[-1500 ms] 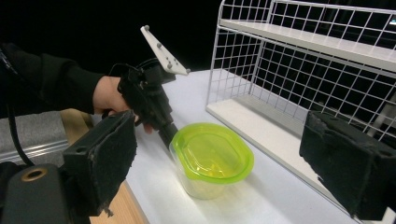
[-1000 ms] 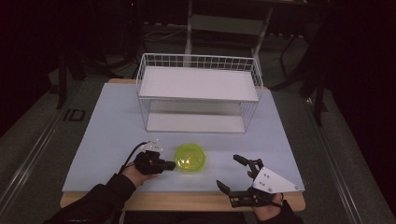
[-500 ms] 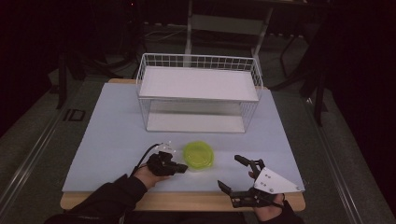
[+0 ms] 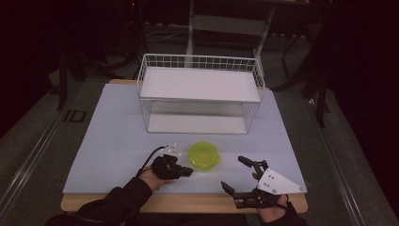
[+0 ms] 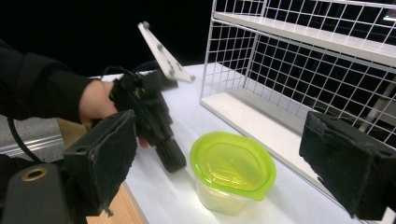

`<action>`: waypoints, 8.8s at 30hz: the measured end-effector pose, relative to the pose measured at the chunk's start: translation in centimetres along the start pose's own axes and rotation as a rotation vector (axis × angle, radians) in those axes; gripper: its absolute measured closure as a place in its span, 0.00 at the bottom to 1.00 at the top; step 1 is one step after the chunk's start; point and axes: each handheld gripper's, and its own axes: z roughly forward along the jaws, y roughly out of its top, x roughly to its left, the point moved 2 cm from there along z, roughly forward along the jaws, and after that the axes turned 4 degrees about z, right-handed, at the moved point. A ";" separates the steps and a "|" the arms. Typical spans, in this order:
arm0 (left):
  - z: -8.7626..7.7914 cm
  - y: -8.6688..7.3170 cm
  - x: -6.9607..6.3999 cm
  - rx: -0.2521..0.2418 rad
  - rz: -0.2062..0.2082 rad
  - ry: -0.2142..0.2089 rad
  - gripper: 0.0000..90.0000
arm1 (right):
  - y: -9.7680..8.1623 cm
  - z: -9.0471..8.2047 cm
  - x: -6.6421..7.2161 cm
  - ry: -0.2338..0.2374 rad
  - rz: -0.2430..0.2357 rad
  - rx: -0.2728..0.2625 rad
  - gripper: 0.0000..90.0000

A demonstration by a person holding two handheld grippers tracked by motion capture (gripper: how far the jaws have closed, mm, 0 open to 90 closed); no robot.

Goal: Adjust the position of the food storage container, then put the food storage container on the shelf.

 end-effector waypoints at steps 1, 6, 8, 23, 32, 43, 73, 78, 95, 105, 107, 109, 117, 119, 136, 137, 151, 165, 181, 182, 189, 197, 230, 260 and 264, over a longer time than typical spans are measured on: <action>-0.4 0.0 -0.1 -0.009 0.002 0.003 0.97 | 0.0 0.0 0.0 0.000 0.000 0.002 0.12; -2.1 -0.2 -0.8 -0.030 0.022 -0.006 0.83 | -0.2 0.4 -0.1 0.002 0.009 0.012 0.12; -2.3 -0.2 -1.0 -0.031 0.034 0.005 0.80 | -0.2 0.5 -0.2 -0.001 0.008 0.015 0.12; -4.2 0.9 -0.7 -0.173 0.068 0.046 0.68 | -1.1 1.4 -1.4 0.004 0.053 0.085 0.12; -5.1 2.1 1.0 -0.240 0.056 0.080 0.66 | -1.6 2.2 -2.3 0.010 0.094 0.139 0.12; -4.9 3.6 3.7 -0.262 0.038 0.132 0.62 | -2.6 4.3 -4.7 -0.012 0.193 0.232 0.19; 1.0 5.9 6.2 -0.098 -0.029 0.047 0.70 | -5.1 7.7 -4.6 -0.047 0.324 0.381 0.27; 1.2 5.9 6.1 -0.059 -0.027 0.033 0.68 | -5.2 7.9 -4.7 -0.043 0.340 0.387 0.27; 0.2 5.2 5.4 -0.012 -0.075 0.005 0.87 | -4.5 9.5 -5.3 -0.004 0.439 0.443 0.63; -0.8 5.0 3.8 0.004 -0.111 -0.046 0.88 | -3.6 9.2 -5.7 -0.058 0.427 0.475 0.90; -0.9 4.8 3.6 0.000 -0.130 -0.040 0.89 | -3.4 9.2 -5.6 -0.068 0.425 0.476 0.90; -1.0 4.6 3.4 0.001 -0.129 -0.037 0.91 | -3.2 9.1 -5.4 -0.061 0.430 0.467 0.92; -1.5 5.0 2.5 -0.006 -0.111 0.003 0.91 | -2.0 9.2 -4.9 -0.100 0.339 0.484 0.93; -1.9 5.2 2.4 -0.014 -0.108 0.003 0.91 | -1.6 9.2 -4.9 -0.102 0.328 0.477 0.93; -6.7 9.3 1.9 -0.110 -0.091 0.050 0.91 | 4.0 9.4 -6.1 -0.075 0.317 0.411 0.93; -7.0 9.5 1.9 -0.118 -0.089 0.051 0.91 | 4.4 9.4 -6.2 -0.071 0.318 0.403 0.93; -11.2 13.9 1.9 -0.201 -0.072 0.101 0.91 | 10.3 10.0 -7.8 -0.060 0.310 0.359 0.93; -15.0 19.1 2.7 -0.300 -0.089 0.171 0.92 | 16.9 11.7 -10.9 -0.068 0.294 0.361 0.92; -14.6 22.2 6.3 -0.357 -0.173 0.204 0.92 | 20.6 14.8 -15.1 -0.137 0.265 0.438 0.91; -14.5 22.1 6.6 -0.359 -0.189 0.202 0.92 | 20.5 15.1 -15.4 -0.133 0.270 0.447 0.91; -13.9 21.4 8.4 -0.346 -0.222 0.202 0.91 | 20.4 17.1 -15.9 -0.146 0.261 0.508 0.90; -13.1 21.6 9.6 -0.309 -0.232 0.257 0.90 | 20.0 18.6 -17.1 -0.140 0.325 0.568 0.90; -12.7 22.2 9.8 -0.348 -0.225 0.383 0.52 | 19.3 16.6 -17.4 -0.218 0.295 0.396 0.51; -12.1 7.7 2.5 -0.533 0.021 0.248 0.05 | 13.1 17.8 -14.9 -0.223 0.302 0.368 0.97; -11.4 6.8 2.1 -0.523 0.010 0.231 0.05 | 12.7 17.9 -15.2 -0.246 0.314 0.370 0.96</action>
